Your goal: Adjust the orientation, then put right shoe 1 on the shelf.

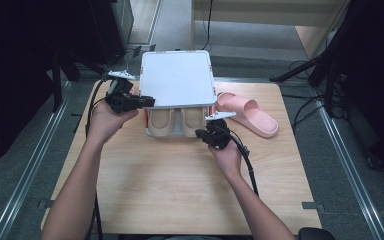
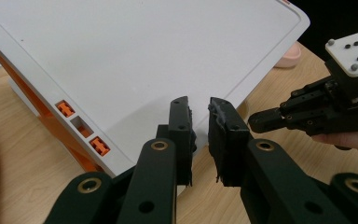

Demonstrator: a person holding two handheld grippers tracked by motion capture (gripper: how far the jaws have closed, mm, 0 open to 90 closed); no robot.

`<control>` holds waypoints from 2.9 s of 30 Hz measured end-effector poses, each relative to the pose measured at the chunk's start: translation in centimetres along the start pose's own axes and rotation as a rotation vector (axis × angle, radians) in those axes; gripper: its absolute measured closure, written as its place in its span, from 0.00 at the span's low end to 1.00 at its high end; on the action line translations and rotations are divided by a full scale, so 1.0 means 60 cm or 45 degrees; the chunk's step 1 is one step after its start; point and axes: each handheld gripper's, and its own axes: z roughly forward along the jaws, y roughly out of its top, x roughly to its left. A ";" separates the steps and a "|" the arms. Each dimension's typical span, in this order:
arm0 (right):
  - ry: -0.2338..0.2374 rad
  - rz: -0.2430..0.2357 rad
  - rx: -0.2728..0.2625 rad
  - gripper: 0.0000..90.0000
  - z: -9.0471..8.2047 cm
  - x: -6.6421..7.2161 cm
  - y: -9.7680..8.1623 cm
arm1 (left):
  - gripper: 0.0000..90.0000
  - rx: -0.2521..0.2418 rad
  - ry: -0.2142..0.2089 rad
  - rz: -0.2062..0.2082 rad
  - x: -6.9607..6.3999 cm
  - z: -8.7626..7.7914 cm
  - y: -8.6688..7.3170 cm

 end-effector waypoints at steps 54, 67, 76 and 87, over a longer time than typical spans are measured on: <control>0.178 -0.080 -0.064 0.73 -0.138 -0.020 -0.046 | 0.98 -0.003 0.171 -0.159 0.080 -0.095 -0.131; 0.162 -0.075 -0.041 0.72 -0.135 -0.016 -0.055 | 0.99 0.031 0.264 -0.198 0.144 -0.065 -0.155; 0.145 -0.084 -0.026 0.72 -0.138 -0.008 -0.067 | 0.99 0.039 0.289 -0.281 0.199 -0.031 -0.178; 0.094 -0.088 -0.059 0.72 -0.155 -0.006 -0.080 | 0.99 0.080 0.342 -0.328 0.233 0.001 -0.193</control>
